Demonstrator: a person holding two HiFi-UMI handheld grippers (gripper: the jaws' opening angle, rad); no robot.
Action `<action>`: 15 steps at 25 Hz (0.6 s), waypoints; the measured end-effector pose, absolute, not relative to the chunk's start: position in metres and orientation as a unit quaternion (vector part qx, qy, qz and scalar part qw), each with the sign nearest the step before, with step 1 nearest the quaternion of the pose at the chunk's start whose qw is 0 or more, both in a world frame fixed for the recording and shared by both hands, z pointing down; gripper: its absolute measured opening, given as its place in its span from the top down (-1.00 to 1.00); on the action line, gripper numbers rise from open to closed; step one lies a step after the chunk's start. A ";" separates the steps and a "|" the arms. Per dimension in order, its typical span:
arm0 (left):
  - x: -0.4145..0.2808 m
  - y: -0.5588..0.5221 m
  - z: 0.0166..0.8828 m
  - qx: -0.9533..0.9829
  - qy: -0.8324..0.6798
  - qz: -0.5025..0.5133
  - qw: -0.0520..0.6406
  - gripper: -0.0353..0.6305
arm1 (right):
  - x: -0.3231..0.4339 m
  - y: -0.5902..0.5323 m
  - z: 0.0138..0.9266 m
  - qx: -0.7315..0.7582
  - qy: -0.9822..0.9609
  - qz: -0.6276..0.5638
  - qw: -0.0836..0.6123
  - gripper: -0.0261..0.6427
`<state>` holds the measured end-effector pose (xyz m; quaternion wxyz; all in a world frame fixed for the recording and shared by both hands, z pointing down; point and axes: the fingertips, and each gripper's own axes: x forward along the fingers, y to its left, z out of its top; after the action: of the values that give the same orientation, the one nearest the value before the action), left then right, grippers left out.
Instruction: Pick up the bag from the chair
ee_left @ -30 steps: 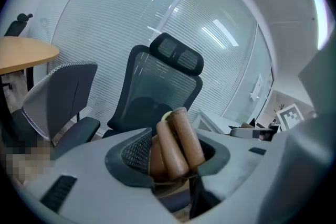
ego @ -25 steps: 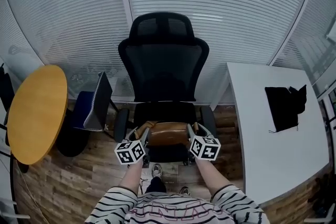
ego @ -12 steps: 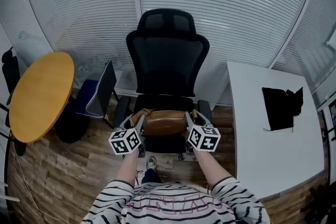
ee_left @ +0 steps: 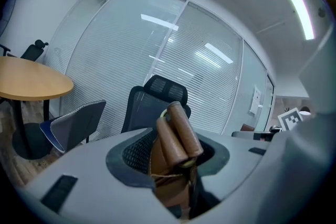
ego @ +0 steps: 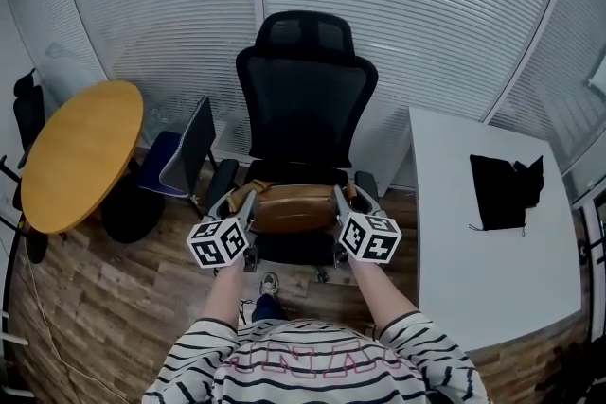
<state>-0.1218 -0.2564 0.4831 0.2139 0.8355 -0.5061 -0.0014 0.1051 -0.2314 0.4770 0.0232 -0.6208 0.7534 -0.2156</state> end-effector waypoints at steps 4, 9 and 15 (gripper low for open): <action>-0.124 -0.246 0.470 0.835 -0.510 -0.014 0.207 0.31 | 0.104 -0.221 0.461 -0.617 0.760 -0.202 0.035 0.49; -0.125 -0.232 0.455 0.836 -0.512 -0.023 0.195 0.31 | 0.103 -0.207 0.444 -0.614 0.765 -0.188 0.050 0.51; -0.130 -0.221 0.442 0.837 -0.514 -0.030 0.183 0.32 | 0.099 -0.198 0.432 -0.609 0.771 -0.178 0.060 0.52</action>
<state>-0.1302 -0.2214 0.4421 0.1835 0.8374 -0.5140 -0.0303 0.0985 -0.1984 0.4319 0.0599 -0.6090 0.7706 -0.1783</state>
